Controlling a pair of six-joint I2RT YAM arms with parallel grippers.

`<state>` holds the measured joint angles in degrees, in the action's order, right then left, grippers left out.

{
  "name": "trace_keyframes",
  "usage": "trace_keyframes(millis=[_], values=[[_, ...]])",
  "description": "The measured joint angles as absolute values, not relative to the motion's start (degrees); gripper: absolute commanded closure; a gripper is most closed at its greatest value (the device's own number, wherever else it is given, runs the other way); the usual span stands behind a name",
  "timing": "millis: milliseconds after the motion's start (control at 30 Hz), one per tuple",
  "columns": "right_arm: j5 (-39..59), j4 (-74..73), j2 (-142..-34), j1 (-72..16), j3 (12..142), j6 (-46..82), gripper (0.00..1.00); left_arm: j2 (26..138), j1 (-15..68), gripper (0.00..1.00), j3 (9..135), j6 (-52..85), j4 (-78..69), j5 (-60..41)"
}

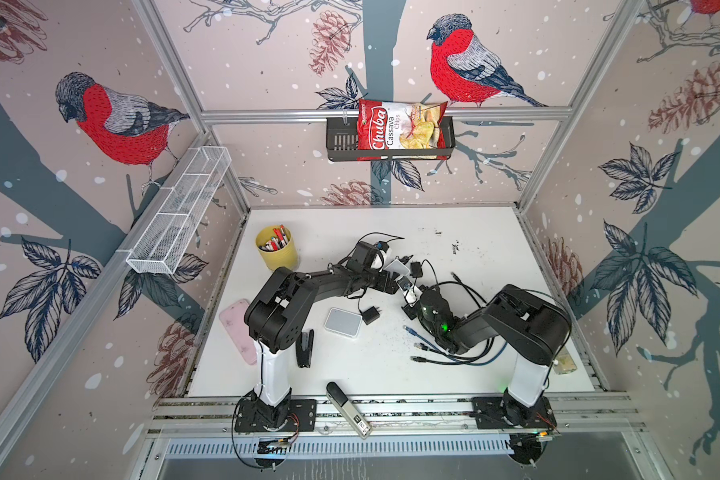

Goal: Insert the plug into the switch port
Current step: 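Open both grippers and lift them away from the router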

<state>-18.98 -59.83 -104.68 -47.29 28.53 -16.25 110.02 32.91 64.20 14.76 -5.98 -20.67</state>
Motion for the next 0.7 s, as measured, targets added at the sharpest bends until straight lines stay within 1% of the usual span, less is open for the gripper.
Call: trace_keyframes(millis=[367,700], values=[[-20.95,-51.88,-102.52,-43.90,33.12,-13.02,1.00,103.57,31.11,0.03,62.26,16.91,-7.03,-17.67],[-20.40,-39.72,-103.24,-40.21,42.81,-10.61,1.00,99.37,30.68,0.03,57.67,19.51,-8.95,-14.94]])
